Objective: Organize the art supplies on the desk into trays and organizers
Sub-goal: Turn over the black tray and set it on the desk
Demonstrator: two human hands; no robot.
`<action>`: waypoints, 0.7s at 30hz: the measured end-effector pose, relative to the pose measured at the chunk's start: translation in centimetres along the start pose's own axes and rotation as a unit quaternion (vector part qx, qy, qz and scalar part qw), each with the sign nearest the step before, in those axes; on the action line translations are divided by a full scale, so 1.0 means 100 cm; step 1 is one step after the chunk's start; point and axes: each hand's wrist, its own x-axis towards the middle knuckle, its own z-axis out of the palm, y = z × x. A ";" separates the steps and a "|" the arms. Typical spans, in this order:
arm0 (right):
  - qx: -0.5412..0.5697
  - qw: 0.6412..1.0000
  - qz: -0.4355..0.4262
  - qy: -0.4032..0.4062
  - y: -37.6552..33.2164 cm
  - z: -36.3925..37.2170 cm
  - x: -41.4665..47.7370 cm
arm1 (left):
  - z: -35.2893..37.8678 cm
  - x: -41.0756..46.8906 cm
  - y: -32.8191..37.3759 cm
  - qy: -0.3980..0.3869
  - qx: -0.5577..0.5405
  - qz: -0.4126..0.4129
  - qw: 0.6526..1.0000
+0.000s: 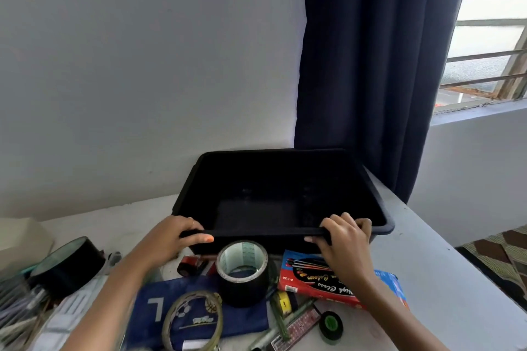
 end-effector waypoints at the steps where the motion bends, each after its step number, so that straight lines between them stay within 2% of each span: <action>1: 0.003 1.000 -0.006 -0.004 -0.005 0.003 0.002 | -0.001 -0.004 -0.005 0.007 0.002 -0.008 1.000; 11: 0.021 0.989 -0.108 -0.103 -0.018 0.027 0.031 | 0.000 -0.023 -0.044 0.054 0.052 -0.033 0.997; 15: 0.033 0.983 -0.121 -0.131 -0.014 0.033 0.048 | 0.009 -0.021 -0.054 0.076 0.094 -0.027 0.992; 19: -0.002 0.973 -0.154 -0.172 -0.004 0.037 0.060 | 0.017 -0.021 -0.049 0.117 0.117 -0.029 0.986; 21: -0.012 0.976 -0.137 -0.170 0.002 0.035 0.061 | 0.020 -0.022 -0.046 0.141 0.129 -0.032 0.981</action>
